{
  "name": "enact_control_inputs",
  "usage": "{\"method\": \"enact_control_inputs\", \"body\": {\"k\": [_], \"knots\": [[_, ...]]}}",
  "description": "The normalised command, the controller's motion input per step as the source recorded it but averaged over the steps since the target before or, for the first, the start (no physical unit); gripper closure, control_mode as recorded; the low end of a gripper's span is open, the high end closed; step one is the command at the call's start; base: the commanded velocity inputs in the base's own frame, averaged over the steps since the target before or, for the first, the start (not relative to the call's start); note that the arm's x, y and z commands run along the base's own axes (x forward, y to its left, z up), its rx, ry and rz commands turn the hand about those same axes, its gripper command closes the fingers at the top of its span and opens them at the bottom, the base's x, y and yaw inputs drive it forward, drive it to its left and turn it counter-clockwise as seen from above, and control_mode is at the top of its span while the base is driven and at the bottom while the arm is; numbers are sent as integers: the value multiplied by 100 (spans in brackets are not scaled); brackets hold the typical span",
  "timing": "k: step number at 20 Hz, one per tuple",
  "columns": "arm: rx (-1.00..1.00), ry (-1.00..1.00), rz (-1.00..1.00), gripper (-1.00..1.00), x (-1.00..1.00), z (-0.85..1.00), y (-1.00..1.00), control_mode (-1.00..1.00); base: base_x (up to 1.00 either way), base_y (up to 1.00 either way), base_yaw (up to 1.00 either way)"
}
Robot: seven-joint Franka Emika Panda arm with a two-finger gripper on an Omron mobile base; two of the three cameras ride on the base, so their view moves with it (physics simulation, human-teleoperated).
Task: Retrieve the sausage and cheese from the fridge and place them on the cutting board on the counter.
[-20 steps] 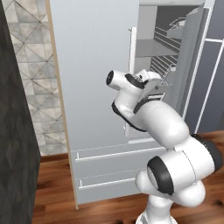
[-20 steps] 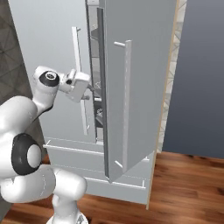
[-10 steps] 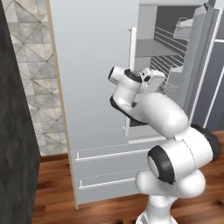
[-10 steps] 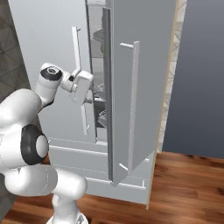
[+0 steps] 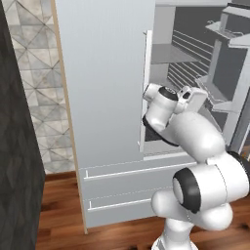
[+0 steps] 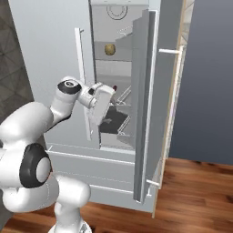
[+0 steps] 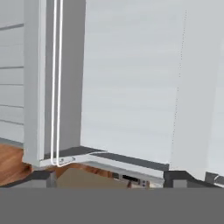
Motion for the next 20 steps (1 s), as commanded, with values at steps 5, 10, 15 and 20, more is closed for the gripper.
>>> {"method": "enact_control_inputs", "body": {"k": [5, 10, 15, 20], "knots": [[6, 6, -8, -100, -12, -9, -100, -100, 0, 0, 0], [28, -17, -2, -100, 0, 0, -76, -100, 0, 0, 0], [10, -50, 3, -100, -35, 20, 30, -100, 0, 0, 0], [3, -66, 15, -100, -36, 6, 90, -100, 0, 0, 0]]}}
